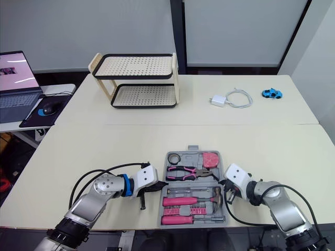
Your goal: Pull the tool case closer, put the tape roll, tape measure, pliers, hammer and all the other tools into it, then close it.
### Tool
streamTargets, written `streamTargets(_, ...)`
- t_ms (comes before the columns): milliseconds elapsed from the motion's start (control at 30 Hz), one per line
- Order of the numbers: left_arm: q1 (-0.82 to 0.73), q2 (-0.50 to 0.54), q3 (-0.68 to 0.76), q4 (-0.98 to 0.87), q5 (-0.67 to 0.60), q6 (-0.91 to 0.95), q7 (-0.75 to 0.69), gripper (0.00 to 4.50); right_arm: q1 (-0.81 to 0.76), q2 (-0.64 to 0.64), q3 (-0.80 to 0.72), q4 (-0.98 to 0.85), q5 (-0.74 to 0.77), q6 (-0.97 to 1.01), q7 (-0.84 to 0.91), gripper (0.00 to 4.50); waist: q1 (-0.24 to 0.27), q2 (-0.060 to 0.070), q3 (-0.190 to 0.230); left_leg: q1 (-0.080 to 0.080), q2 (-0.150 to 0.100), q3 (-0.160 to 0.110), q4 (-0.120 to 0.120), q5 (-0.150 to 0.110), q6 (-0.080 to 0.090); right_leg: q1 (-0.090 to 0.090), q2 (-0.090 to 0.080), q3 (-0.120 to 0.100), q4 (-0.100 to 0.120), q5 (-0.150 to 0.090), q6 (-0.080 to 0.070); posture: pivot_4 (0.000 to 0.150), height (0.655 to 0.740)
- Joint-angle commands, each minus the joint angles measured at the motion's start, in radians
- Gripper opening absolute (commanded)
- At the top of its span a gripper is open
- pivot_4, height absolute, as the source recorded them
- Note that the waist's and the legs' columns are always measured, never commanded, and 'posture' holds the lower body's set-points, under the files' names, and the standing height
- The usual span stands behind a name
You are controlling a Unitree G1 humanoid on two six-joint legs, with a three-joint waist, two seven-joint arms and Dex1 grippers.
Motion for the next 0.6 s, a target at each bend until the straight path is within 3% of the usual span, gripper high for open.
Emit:
streamTargets(33,-0.005,-0.017,-0.026,-0.028,-0.006,-0.016,-0.008,0.0,-0.008,0.024,0.053,-0.051,0.02,-0.007,0.039,0.02,0.0,0.0,0.0,0.0,0.0,0.0,0.0,0.0,0.0,0.0,0.0,0.0,0.0,0.0,0.0,0.15,0.74)
streamTargets(600,-0.03,-0.023,-0.011,0.012,-0.003,-0.043,0.003,0.0,0.093,-0.088,-0.094,-0.154,0.045,0.065,0.023,0.02,0.008,0.001,0.0,-0.001,-0.001,0.0,0.0,0.0,0.0,0.0,-0.001,0.0,0.0,0.0,0.0,0.15,0.74)
